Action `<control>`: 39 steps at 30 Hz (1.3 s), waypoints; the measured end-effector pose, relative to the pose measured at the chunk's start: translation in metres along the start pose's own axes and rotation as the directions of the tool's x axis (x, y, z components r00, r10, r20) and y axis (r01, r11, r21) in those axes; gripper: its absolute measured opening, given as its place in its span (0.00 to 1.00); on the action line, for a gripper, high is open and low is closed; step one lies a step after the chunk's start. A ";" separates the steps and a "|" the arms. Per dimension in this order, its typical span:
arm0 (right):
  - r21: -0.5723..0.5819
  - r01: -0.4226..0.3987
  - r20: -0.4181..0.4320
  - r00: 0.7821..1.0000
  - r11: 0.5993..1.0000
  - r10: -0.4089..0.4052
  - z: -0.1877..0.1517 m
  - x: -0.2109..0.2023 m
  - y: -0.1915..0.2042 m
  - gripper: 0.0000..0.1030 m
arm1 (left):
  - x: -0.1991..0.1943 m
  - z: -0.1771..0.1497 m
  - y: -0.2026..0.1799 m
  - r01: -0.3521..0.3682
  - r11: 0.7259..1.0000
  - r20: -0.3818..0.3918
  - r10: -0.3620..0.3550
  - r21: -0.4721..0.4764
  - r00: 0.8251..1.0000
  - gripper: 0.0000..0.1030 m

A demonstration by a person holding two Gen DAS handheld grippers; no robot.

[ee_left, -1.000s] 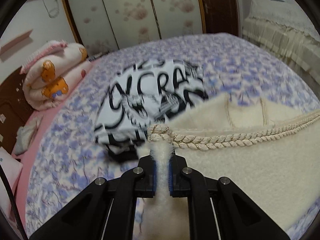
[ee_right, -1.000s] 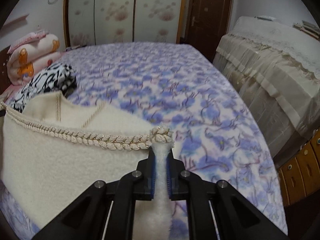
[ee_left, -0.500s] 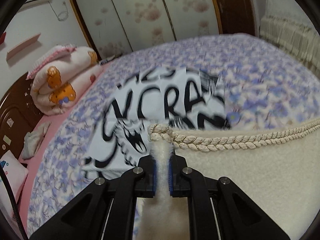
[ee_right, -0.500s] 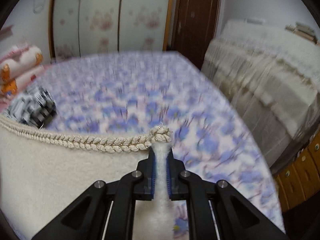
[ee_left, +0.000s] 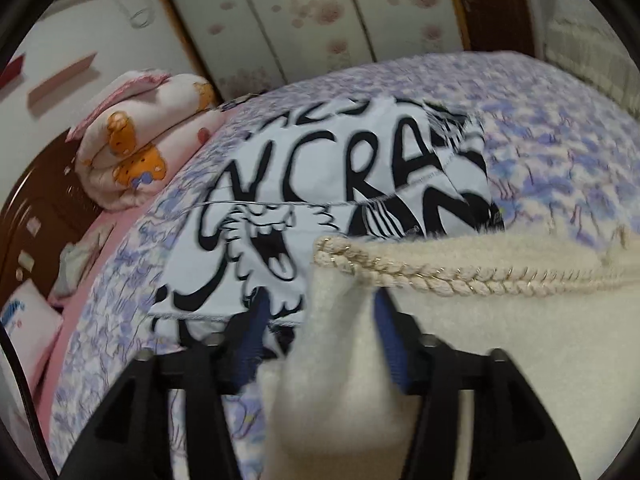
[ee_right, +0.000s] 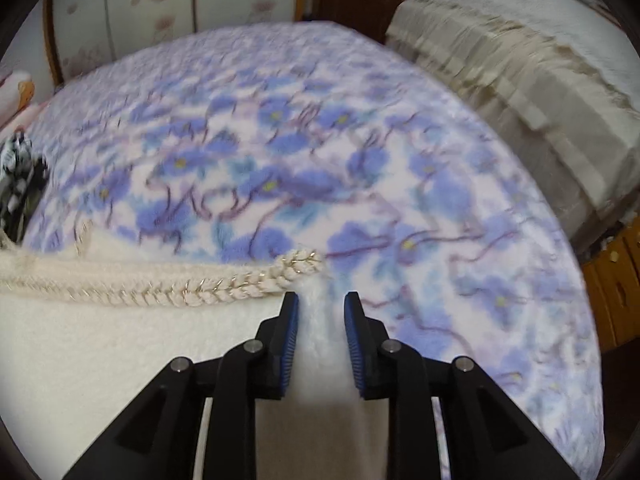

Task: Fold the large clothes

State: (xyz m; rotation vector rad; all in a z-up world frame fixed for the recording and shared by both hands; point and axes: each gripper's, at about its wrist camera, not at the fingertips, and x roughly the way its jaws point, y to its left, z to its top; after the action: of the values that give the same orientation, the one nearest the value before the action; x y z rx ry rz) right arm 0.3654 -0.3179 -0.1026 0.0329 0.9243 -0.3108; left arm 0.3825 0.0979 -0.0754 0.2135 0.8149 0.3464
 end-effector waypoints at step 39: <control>-0.026 -0.061 -0.078 0.995 0.998 0.059 -0.133 -0.086 -0.023 0.55 | -0.051 -0.140 0.026 0.296 0.946 -0.315 -0.323 -0.131 0.892 0.98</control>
State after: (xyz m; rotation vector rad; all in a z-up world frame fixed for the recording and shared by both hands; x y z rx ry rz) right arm 0.2072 -0.2972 -0.1129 0.0466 1.0026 -0.2416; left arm 0.2408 0.1099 -0.1262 -0.0556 1.1506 0.1110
